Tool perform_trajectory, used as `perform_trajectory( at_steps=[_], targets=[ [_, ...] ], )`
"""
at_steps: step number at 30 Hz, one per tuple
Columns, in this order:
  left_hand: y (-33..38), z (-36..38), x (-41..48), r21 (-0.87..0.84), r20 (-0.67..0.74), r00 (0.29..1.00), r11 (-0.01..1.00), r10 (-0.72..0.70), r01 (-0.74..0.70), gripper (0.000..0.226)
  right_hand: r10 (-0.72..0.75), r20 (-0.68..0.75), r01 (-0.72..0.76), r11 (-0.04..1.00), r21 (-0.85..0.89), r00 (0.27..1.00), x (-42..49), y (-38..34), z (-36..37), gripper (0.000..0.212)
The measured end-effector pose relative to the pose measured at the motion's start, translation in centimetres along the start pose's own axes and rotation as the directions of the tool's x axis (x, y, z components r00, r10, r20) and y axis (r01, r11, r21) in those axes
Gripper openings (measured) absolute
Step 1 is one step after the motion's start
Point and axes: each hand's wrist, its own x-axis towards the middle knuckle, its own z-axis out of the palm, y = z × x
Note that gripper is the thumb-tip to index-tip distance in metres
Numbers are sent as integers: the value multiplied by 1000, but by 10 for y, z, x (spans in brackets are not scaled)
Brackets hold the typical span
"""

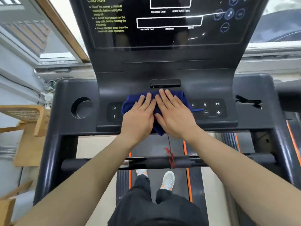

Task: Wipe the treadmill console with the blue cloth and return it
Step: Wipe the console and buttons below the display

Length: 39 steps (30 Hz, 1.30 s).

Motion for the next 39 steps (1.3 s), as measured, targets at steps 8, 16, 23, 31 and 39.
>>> perform_trajectory(
  at_steps=[8, 16, 23, 31, 39],
  targets=[
    [163, 11, 79, 47, 151, 911, 918, 382, -393, 59, 450, -70, -451, 893, 15, 890, -112, 119, 14, 66],
    [117, 21, 31, 46, 23, 902, 900, 432, -433, 48, 454, -121, -425, 882, 204, 883, -117, 55, 38, 64],
    [30, 2, 45, 32, -33, 983, 983, 182, -181, 53, 122, 18, -123, 985, 123, 992, -21, 43, -1, 66],
    [-58, -6, -55, -109, -190, 966, 982, -175, 156, 44, -104, -43, 106, 993, 56, 994, 16, -83, 19, 66],
    [-62, -36, -71, -500, -37, 958, 835, -284, 228, 26, -37, -266, 136, 920, 367, 963, -13, -98, 14, 43]
  ],
)
